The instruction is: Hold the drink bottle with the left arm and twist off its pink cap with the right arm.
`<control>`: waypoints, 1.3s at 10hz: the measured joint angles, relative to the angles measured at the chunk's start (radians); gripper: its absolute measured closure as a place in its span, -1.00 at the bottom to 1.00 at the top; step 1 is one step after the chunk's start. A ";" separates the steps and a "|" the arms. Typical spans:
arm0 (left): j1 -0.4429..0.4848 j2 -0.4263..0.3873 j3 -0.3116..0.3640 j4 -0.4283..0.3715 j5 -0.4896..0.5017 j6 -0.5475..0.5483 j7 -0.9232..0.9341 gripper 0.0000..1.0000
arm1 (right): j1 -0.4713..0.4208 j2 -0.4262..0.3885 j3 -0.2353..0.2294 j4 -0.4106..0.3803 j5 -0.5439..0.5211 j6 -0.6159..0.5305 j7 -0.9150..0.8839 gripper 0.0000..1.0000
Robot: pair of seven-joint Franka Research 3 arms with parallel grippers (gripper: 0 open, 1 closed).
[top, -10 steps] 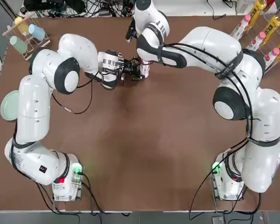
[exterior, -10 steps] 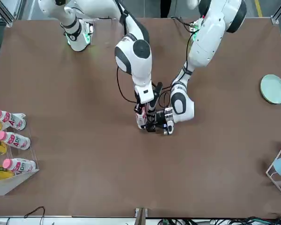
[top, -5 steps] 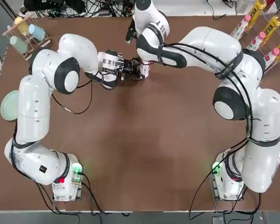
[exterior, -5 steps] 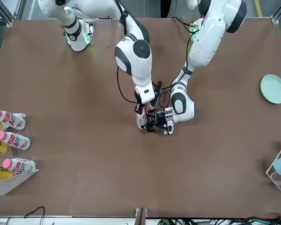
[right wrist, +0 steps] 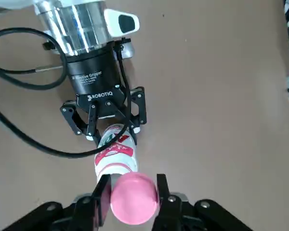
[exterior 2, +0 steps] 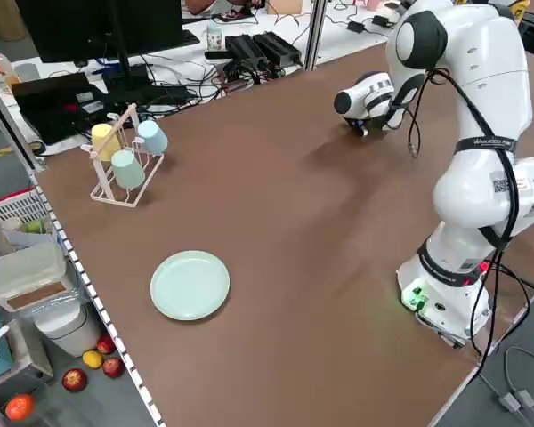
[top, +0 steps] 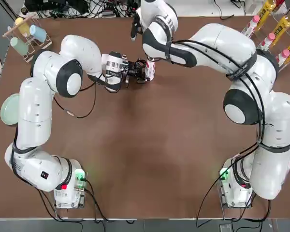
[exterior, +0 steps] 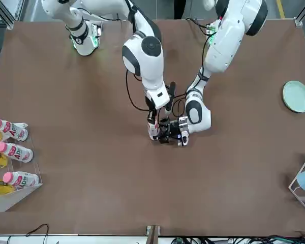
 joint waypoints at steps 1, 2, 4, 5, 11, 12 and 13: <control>0.000 0.000 0.000 0.000 0.000 0.000 0.000 -0.34 | -0.001 -0.010 -0.001 0.000 0.000 -0.009 -0.016 0.14; 0.000 0.000 0.000 0.000 0.000 0.000 0.000 -0.34 | -0.006 -0.012 -0.005 0.000 0.000 -0.028 -0.019 0.13; 0.000 0.000 0.000 0.000 0.000 0.000 0.001 -0.34 | -0.062 -0.011 -0.016 -0.006 -0.002 -0.102 -0.021 0.12; 0.001 0.000 -0.001 0.000 0.000 0.000 0.001 -0.34 | -0.127 -0.008 -0.016 -0.013 -0.002 -0.111 -0.049 0.12; 0.004 0.000 -0.003 0.000 0.000 0.000 -0.001 -0.56 | -0.250 0.016 0.000 -0.306 0.025 0.144 -0.100 0.06; 0.004 0.000 -0.003 0.000 0.000 0.000 -0.001 -0.58 | -0.251 0.021 0.000 -0.343 0.037 0.188 -0.100 0.04; 0.005 0.000 -0.003 0.000 0.000 -0.001 -0.001 -0.65 | -0.253 0.022 0.000 -0.364 0.044 0.209 -0.100 0.02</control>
